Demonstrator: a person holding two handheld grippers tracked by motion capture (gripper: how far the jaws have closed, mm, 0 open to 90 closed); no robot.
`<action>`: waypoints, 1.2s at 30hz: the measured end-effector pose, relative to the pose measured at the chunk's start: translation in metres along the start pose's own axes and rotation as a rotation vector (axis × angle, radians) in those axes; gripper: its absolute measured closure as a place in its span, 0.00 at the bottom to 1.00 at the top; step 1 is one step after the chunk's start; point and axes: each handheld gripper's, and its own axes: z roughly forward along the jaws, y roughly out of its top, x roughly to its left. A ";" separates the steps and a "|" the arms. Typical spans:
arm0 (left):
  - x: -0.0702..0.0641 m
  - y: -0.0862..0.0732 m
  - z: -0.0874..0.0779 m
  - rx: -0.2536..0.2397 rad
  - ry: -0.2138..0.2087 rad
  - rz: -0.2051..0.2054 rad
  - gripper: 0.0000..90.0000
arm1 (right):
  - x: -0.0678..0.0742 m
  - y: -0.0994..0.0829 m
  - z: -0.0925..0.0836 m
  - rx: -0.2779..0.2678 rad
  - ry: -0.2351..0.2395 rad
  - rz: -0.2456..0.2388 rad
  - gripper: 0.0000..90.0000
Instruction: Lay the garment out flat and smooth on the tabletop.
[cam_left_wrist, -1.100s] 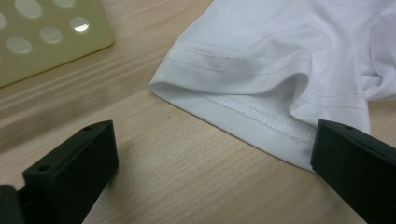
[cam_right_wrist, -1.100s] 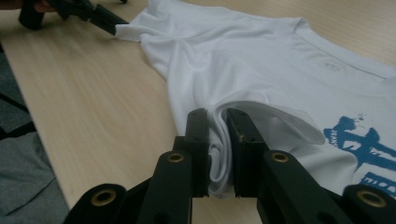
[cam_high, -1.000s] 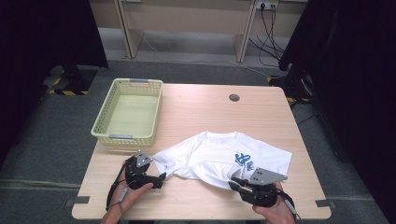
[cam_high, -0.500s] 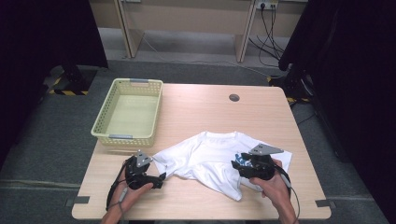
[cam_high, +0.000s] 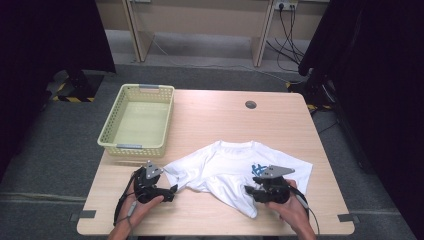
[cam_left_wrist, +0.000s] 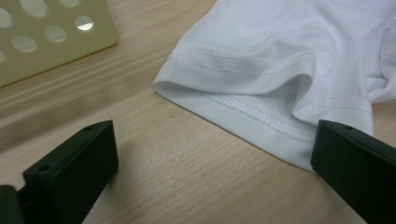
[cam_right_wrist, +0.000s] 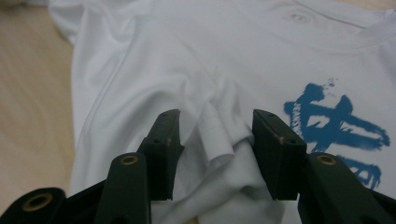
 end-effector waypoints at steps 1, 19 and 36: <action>0.000 0.000 0.000 0.000 0.000 0.000 0.00 | 0.004 -0.002 -0.003 0.002 0.004 -0.011 0.59; -0.033 0.016 -0.011 -0.097 -0.121 0.017 0.05 | -0.023 0.007 -0.012 -0.048 -0.095 0.098 0.42; -0.037 0.044 0.040 0.012 -0.140 0.072 0.04 | -0.069 0.006 0.017 0.057 -0.194 0.166 0.31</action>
